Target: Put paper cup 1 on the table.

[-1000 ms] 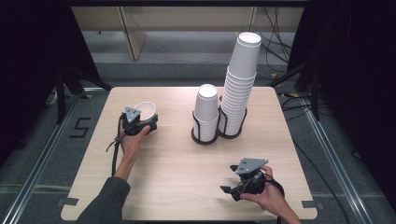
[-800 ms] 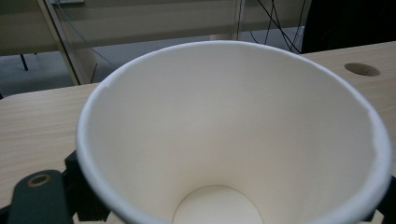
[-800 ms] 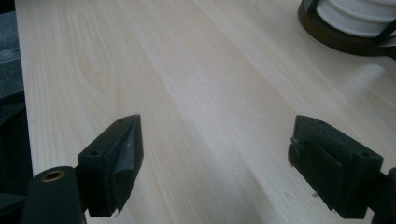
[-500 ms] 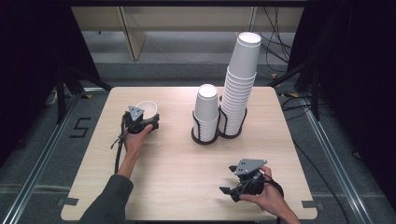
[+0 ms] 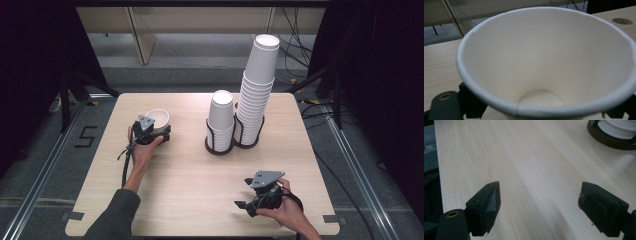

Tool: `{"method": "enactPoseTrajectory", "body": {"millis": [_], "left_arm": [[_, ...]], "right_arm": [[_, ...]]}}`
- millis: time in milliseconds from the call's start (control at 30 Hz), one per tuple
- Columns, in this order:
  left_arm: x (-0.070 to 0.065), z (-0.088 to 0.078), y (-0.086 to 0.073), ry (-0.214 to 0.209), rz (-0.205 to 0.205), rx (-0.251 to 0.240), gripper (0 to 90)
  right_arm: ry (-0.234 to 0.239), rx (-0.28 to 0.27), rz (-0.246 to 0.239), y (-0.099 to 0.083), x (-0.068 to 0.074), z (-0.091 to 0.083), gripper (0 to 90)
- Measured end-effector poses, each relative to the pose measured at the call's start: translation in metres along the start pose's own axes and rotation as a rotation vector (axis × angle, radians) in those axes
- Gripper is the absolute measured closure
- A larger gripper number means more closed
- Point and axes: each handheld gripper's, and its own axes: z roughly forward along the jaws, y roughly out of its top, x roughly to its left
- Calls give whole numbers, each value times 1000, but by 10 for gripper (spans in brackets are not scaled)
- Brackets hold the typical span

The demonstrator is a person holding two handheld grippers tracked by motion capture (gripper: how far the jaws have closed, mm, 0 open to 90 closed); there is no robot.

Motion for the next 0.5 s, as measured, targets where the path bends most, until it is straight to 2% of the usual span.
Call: {"method": "enactPoseTrajectory", "body": {"millis": [33, 133, 200, 233, 267, 300, 367, 400, 500], "left_arm": [[0, 0, -1, 5, 9, 16, 135], [1, -1, -2, -2, -4, 33, 142], [2, -3, -3, -1, -8, 46, 144], [2, -3, -4, -1, 2, 61, 145], [2, -3, -6, -2, 14, 74, 145], [2, -4, -8, -5, 24, 84, 145], [3, -5, -9, -5, 2, 78, 145], [3, -6, -9, -9, -4, 79, 145], [1, -10, -12, -7, 8, 91, 146]], "right_arm": [[1, 0, 2, 0, 0, 0, 188], [0, -3, -22, 0, 0, 1, 188], [7, 0, -13, 0, 2, 1, 188], [7, 6, 8, 0, 3, 0, 189], [7, 6, 8, 0, 3, 0, 190], [8, 0, -12, 0, 1, 1, 190], [0, 0, -9, 0, 1, 1, 190], [-3, -1, -24, 0, 0, 1, 190], [1, -5, -19, 0, 0, 1, 191]]}}
